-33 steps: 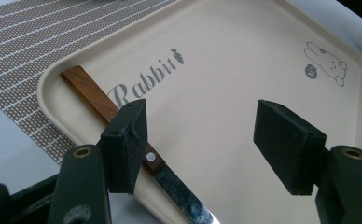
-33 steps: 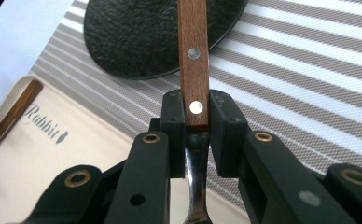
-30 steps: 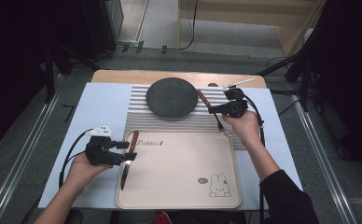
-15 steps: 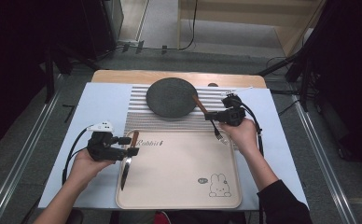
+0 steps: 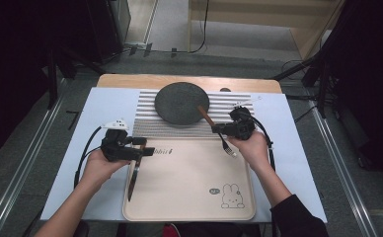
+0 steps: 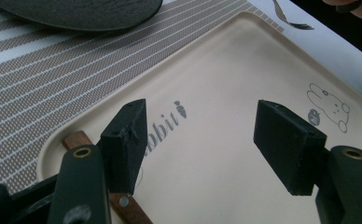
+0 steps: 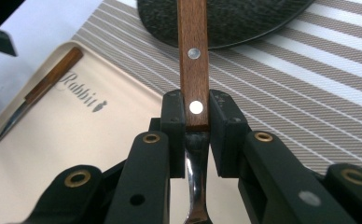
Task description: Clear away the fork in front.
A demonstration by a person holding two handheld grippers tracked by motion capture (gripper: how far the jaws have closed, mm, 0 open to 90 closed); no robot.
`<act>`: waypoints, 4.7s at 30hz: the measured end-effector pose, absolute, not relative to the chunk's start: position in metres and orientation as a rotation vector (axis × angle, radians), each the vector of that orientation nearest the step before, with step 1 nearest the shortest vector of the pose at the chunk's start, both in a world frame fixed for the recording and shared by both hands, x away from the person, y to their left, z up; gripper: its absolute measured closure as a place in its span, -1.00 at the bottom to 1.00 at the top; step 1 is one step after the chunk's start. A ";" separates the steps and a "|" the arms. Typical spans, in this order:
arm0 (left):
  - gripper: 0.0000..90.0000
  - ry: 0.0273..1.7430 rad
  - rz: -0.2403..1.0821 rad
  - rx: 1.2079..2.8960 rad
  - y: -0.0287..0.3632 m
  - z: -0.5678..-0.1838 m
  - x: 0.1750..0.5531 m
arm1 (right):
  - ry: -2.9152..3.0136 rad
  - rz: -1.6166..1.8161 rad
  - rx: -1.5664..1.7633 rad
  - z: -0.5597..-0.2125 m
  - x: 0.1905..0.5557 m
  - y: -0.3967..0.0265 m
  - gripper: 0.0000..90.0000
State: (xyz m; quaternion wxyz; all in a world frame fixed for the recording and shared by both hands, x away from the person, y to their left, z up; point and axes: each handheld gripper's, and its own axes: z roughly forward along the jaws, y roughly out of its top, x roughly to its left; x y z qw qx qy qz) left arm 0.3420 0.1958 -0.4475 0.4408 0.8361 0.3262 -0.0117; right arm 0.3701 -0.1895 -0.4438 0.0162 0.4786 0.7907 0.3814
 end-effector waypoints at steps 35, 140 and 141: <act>-0.23 0.812 0.000 2.049 0.127 -0.425 0.388 | 2.433 1.258 1.371 -0.441 0.362 -0.167 0.68; 0.76 0.815 -0.266 1.820 0.117 -0.395 0.417 | 2.479 1.473 1.126 -0.431 0.356 -0.124 -0.22; 0.76 0.811 -0.265 1.827 0.117 -0.395 0.417 | 2.482 1.469 1.121 -0.431 0.355 -0.125 -0.23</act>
